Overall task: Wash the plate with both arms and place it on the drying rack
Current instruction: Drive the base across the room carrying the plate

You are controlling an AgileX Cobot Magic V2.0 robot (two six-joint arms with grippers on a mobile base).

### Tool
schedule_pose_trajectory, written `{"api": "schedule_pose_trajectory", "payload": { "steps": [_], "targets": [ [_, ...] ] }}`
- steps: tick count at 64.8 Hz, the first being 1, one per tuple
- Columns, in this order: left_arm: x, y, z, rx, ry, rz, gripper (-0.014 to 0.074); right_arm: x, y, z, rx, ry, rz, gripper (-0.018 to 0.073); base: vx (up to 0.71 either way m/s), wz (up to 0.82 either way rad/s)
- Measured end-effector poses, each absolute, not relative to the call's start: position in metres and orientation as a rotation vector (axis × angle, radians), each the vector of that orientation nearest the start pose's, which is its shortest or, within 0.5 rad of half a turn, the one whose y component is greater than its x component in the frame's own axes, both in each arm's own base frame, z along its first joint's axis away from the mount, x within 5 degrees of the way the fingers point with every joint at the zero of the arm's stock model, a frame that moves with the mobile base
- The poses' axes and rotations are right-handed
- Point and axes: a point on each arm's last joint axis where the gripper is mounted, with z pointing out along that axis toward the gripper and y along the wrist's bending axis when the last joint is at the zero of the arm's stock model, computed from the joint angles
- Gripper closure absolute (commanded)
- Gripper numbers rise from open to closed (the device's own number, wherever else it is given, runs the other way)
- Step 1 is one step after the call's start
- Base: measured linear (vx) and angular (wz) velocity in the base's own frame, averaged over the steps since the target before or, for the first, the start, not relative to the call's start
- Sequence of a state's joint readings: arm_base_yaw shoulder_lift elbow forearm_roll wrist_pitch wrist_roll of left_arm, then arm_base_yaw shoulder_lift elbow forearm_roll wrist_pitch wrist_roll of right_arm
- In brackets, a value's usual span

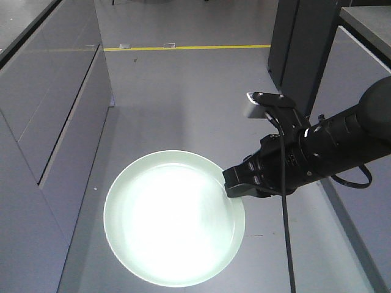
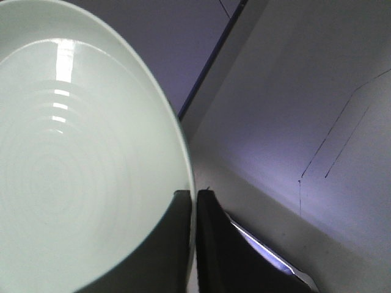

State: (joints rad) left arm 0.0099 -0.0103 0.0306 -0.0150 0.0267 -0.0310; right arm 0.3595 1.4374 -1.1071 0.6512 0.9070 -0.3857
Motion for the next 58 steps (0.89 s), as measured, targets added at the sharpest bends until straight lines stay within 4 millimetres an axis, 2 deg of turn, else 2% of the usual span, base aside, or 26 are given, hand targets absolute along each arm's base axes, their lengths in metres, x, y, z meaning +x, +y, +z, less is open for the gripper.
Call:
{"api": "schedule_pose_trajectory", "payload": {
  "steps": [58],
  "targets": [
    [0.0569, 0.0005, 0.201, -0.042, 1.53, -0.029, 0.0603, 0.2562, 0.1427, 0.3001, -0.578, 2.553, 0.796, 0.0561, 0.22, -0.07]
  ]
}}
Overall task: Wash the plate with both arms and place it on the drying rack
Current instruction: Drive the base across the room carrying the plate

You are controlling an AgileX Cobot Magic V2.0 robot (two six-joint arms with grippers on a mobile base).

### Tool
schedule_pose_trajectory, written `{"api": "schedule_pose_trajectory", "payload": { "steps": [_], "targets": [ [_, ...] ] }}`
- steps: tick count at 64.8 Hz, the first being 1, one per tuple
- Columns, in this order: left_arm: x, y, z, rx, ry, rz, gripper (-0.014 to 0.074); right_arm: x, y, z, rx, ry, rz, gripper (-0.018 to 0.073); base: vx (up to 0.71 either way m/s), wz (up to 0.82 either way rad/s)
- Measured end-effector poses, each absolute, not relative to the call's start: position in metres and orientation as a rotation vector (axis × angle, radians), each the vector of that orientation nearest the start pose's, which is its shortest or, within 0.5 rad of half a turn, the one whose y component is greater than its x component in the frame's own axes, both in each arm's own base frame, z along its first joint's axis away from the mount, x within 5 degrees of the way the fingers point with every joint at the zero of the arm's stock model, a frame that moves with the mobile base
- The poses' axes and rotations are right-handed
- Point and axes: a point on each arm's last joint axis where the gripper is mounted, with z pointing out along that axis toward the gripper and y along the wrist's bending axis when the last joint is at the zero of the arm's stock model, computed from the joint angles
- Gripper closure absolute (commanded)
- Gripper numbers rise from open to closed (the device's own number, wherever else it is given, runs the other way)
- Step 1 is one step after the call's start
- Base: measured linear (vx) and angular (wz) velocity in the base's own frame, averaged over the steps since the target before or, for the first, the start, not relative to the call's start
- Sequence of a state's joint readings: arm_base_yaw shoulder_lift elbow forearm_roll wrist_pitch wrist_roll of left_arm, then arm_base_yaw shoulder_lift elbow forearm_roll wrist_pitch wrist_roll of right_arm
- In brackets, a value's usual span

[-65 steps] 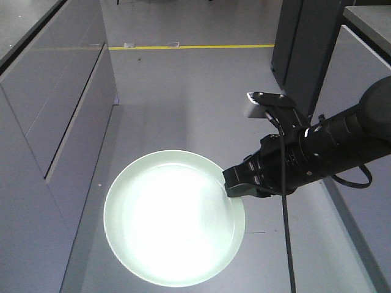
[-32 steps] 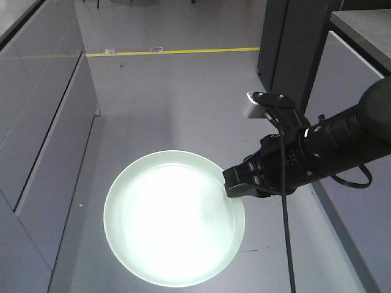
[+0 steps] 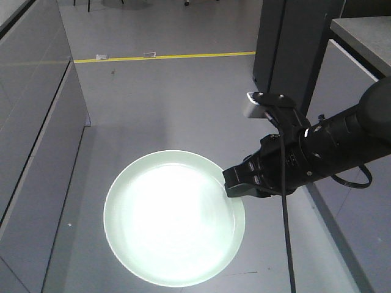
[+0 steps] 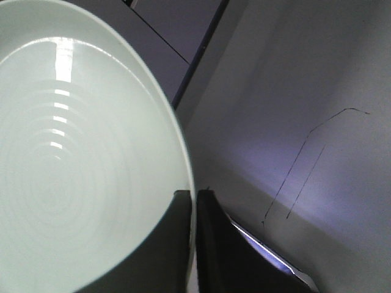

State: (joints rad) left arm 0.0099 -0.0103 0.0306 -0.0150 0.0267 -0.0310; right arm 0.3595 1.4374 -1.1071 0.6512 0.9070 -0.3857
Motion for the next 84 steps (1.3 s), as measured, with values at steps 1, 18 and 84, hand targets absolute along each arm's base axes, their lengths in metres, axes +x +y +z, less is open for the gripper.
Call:
{"api": "schedule_pose_trajectory", "payload": {
  "steps": [1, 18, 84],
  "targets": [
    [0.0569, 0.0005, 0.201, -0.042, 1.53, -0.029, 0.0603, 0.2562, 0.1427, 0.3001, -0.578, 2.553, 0.796, 0.0561, 0.22, -0.02],
    [0.0569, 0.0005, 0.201, -0.042, 1.53, -0.029, 0.0603, 0.2562, 0.1427, 0.3001, -0.578, 2.553, 0.796, 0.0561, 0.21, 0.0],
    [0.0569, 0.0005, 0.201, -0.042, 1.53, -0.029, 0.0603, 0.2562, 0.1427, 0.3001, -0.578, 2.553, 0.796, 0.0561, 0.18, -0.07]
  ]
}}
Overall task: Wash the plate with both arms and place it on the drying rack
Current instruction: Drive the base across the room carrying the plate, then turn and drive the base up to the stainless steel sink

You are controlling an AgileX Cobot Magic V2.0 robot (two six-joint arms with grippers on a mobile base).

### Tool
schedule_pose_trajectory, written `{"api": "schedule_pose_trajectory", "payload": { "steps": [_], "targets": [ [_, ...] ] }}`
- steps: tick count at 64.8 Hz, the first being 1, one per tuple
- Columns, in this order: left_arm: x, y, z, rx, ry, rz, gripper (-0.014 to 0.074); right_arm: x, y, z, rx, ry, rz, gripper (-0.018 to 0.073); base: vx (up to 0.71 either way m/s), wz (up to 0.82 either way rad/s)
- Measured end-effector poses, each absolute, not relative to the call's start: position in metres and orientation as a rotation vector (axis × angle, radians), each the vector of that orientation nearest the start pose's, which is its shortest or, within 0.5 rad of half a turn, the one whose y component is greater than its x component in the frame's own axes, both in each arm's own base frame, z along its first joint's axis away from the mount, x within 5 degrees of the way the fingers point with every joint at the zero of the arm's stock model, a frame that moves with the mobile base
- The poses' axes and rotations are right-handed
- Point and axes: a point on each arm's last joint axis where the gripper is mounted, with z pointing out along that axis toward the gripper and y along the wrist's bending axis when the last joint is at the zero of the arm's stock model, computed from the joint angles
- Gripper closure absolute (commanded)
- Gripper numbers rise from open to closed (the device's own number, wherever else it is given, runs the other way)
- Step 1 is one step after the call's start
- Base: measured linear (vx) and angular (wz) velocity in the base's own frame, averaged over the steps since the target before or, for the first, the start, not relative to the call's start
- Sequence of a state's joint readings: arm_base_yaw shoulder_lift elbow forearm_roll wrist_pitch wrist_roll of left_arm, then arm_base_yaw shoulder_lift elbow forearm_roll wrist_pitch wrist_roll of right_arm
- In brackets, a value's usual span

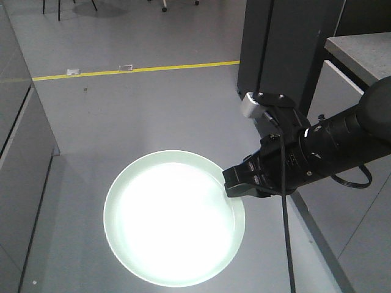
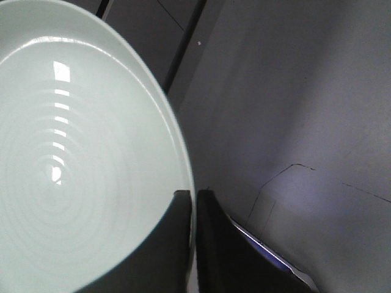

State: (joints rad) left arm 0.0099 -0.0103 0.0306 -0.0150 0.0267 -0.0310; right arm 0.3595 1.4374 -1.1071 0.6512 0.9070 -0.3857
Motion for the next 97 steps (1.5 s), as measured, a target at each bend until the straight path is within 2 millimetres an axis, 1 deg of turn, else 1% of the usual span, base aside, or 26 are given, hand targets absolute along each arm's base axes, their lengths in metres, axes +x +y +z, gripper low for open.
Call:
{"api": "schedule_pose_trajectory", "payload": {
  "steps": [29, 97],
  "targets": [
    [0.0569, 0.0005, 0.201, -0.042, 1.53, -0.029, 0.0603, 0.2562, 0.1427, 0.3001, -0.578, 2.553, 0.796, 0.0561, 0.16, -0.24],
    [0.0569, 0.0005, 0.201, -0.042, 1.53, -0.029, 0.0603, 0.2562, 0.1427, 0.3001, -0.578, 2.553, 0.796, 0.0561, 0.12, -0.33]
  ]
}}
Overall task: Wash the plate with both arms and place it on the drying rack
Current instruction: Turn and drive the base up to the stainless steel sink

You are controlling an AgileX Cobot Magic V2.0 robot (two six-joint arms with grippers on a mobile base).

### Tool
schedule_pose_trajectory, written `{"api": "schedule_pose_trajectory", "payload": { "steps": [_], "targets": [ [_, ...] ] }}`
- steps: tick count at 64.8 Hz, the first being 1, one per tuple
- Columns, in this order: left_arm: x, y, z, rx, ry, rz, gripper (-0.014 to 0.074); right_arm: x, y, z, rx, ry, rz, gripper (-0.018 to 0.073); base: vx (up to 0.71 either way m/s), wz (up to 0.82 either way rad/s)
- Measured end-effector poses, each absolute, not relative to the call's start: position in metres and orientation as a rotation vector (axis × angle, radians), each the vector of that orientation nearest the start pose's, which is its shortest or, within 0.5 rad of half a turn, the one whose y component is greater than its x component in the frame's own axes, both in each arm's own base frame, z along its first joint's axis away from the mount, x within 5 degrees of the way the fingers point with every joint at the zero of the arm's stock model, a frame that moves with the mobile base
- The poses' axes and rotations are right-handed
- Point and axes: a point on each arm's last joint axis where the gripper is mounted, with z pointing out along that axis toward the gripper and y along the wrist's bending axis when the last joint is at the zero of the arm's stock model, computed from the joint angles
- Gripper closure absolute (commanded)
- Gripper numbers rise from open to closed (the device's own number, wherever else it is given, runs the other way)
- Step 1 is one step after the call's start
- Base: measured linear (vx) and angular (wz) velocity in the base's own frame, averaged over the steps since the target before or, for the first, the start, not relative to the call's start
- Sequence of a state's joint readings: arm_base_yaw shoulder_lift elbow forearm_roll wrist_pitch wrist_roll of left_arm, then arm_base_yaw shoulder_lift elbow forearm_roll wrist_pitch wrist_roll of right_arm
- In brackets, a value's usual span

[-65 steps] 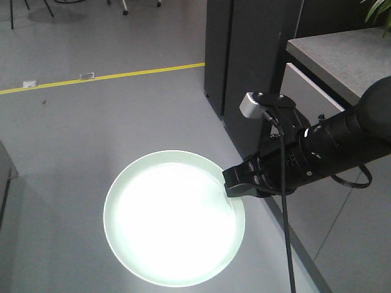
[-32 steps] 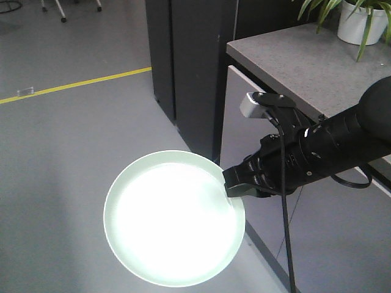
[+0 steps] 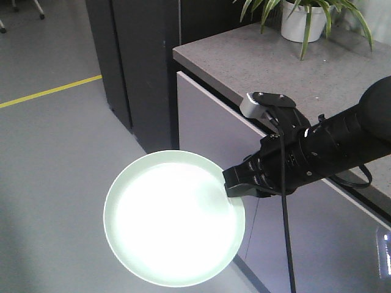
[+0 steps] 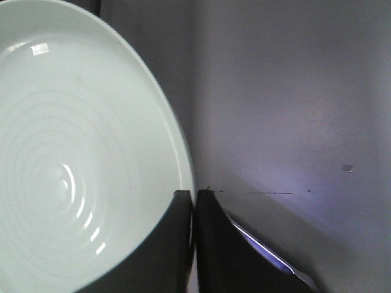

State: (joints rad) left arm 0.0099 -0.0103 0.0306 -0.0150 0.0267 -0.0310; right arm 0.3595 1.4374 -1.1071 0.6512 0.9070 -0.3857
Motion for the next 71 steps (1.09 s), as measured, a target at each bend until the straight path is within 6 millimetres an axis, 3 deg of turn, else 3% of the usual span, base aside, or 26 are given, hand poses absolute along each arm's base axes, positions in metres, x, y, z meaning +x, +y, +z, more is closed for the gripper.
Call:
{"api": "schedule_pose_trajectory", "payload": {
  "steps": [71],
  "targets": [
    [0.0569, 0.0005, 0.201, -0.042, 1.53, -0.029, 0.0603, 0.2563, 0.1427, 0.3002, -0.577, 2.552, 0.795, 0.0561, 0.1, -0.35]
  ]
}}
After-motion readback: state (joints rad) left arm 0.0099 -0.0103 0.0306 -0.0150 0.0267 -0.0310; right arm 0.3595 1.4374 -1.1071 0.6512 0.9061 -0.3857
